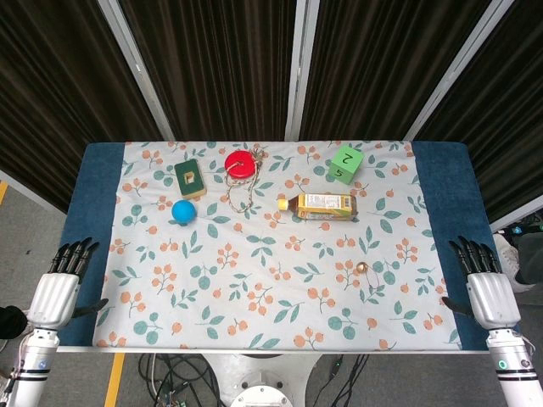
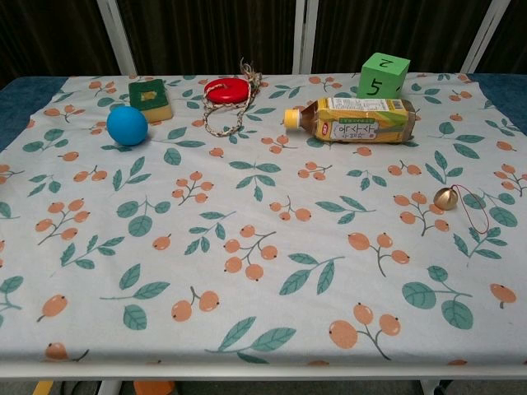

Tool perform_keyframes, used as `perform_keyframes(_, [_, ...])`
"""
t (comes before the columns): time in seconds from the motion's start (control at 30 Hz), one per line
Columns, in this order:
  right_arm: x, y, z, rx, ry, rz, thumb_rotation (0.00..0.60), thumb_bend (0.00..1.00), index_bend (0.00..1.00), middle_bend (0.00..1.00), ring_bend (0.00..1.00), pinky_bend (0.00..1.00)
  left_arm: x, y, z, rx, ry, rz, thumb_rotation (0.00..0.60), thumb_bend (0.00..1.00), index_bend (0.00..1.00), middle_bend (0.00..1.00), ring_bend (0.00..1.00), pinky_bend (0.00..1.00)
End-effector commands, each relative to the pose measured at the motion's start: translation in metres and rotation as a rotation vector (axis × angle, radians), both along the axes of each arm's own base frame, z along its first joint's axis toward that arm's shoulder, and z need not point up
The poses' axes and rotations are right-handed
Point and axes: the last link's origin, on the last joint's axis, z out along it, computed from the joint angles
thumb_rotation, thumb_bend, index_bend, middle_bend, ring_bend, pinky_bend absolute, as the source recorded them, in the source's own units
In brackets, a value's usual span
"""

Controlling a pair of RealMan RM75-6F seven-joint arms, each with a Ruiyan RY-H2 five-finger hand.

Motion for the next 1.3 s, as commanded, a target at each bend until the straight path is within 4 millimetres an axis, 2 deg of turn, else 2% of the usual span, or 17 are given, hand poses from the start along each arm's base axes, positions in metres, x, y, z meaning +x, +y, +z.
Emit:
perform_keyframes(0.03, [0.002, -0.003, -0.003, 0.011, 0.006, 0.005, 0.6, 0.0, 0.0, 0.0, 0.0, 0.0, -0.001, -0.001, -0.001, -0.003, 0.001, 0.004, 0.6, 0.0, 0.0, 0.0, 0.0, 0.0])
perform_keyframes(0.27, [0.016, -0.02, -0.01, 0.091, 0.065, 0.036, 0.6, 0.0, 0.0, 0.0, 0.0, 0.0, 0.0, 0.001, 0.0, -0.009, 0.002, 0.002, 0.6, 0.0, 0.0, 0.0, 0.0, 0.0])
perform_keyframes(0.3, [0.022, -0.026, -0.012, 0.115, 0.081, 0.048, 0.6, 0.0, 0.0, 0.0, 0.0, 0.0, -0.016, -0.024, 0.018, -0.013, 0.024, 0.036, 0.6, 0.0, 0.0, 0.0, 0.0, 0.0])
perform_keyframes(0.33, [0.027, -0.031, -0.014, 0.132, 0.088, 0.059, 0.6, 0.0, 0.0, 0.0, 0.0, 0.0, -0.004, -0.019, 0.017, -0.042, 0.004, -0.013, 0.6, 0.0, 0.0, 0.0, 0.0, 0.0])
perform_keyframes(0.4, [0.039, -0.043, -0.02, 0.177, 0.097, 0.083, 0.6, 0.0, 0.0, 0.0, 0.0, 0.0, -0.004, -0.009, 0.004, -0.071, 0.013, 0.004, 0.6, 0.0, 0.0, 0.0, 0.0, 0.0])
perform_keyframes(0.5, [0.058, -0.063, -0.029, 0.241, 0.117, 0.117, 0.6, 0.0, 0.0, 0.0, 0.0, 0.0, 0.001, 0.0, 0.001, -0.048, 0.006, 0.005, 0.6, 0.0, 0.0, 0.0, 0.0, 0.0])
perform_keyframes(0.7, [0.09, -0.094, -0.049, 0.31, 0.182, 0.175, 0.6, 0.0, 0.0, 0.0, 0.0, 0.0, -0.003, 0.001, -0.001, -0.03, -0.005, 0.025, 0.6, 0.0, 0.0, 0.0, 0.0, 0.0])
perform_keyframes(0.97, [0.108, -0.103, -0.075, 0.363, 0.221, 0.196, 0.6, 0.02, 0.02, 0.0, 0.0, 0.0, -0.007, 0.002, 0.002, -0.006, -0.014, 0.019, 0.6, 0.0, 0.0, 0.0, 0.0, 0.0])
perform_keyframes(1.3, [0.106, -0.102, -0.078, 0.367, 0.227, 0.178, 0.6, 0.05, 0.1, 0.0, 0.0, 0.0, -0.005, 0.006, 0.005, 0.04, 0.029, -0.006, 0.6, 0.0, 0.0, 0.0, 0.0, 0.0])
